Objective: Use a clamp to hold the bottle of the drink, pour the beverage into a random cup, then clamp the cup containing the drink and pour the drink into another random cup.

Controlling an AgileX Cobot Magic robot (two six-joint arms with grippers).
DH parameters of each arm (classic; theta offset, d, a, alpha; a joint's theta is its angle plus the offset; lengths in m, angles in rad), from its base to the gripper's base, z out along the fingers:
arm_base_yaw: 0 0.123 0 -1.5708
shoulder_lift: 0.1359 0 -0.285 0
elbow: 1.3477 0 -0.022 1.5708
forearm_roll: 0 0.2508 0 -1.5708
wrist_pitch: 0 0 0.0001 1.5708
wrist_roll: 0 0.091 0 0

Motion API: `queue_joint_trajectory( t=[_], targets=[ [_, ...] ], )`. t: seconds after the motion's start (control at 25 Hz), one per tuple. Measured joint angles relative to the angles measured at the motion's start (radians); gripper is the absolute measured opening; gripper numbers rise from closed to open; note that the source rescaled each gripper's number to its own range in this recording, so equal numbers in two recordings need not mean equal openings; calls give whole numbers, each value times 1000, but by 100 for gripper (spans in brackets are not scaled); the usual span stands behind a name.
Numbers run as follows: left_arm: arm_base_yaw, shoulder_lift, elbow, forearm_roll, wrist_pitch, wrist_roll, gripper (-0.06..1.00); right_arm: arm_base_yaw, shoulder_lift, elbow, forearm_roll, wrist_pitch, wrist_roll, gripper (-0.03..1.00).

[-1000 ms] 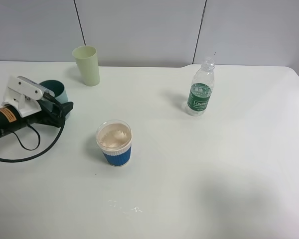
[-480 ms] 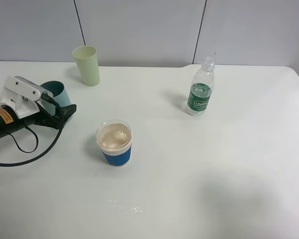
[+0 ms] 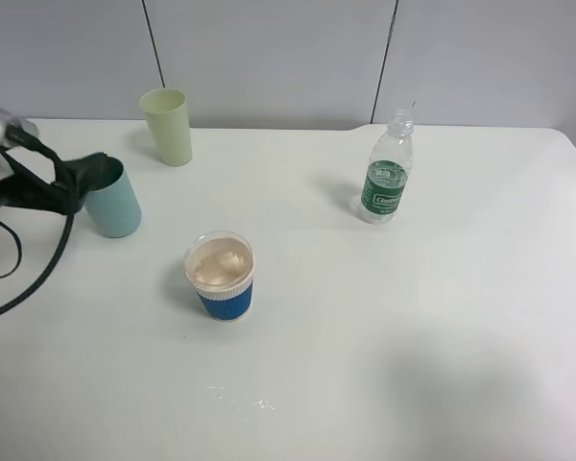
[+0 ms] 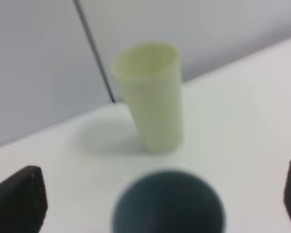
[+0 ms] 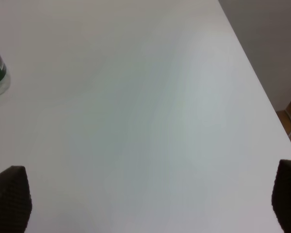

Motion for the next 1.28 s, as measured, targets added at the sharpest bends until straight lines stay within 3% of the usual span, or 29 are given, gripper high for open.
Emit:
queue_joint_trajectory(
  t=[0.2, 0.4, 0.56, 0.96, 1.16, 1.28],
  targets=[
    [-4, -317, -38, -64, 304, -104, 99, 0, 0, 0, 0, 0, 0, 100],
    [-67, -549, -162, -183, 677, -118, 99, 0, 0, 0, 0, 0, 0, 100],
    [-100, -674, -260, -219, 969, -117, 99, 0, 0, 0, 0, 0, 0, 100],
    [-102, -925, -419, -229, 1507, -87, 99, 0, 0, 0, 0, 0, 0, 100],
    [-102, -1041, -425, -334, 1790, -16, 99, 0, 0, 0, 0, 0, 0, 100],
    [-102, -1106, -425, -393, 1893, 15, 99, 0, 0, 0, 0, 0, 0, 100]
  ],
)
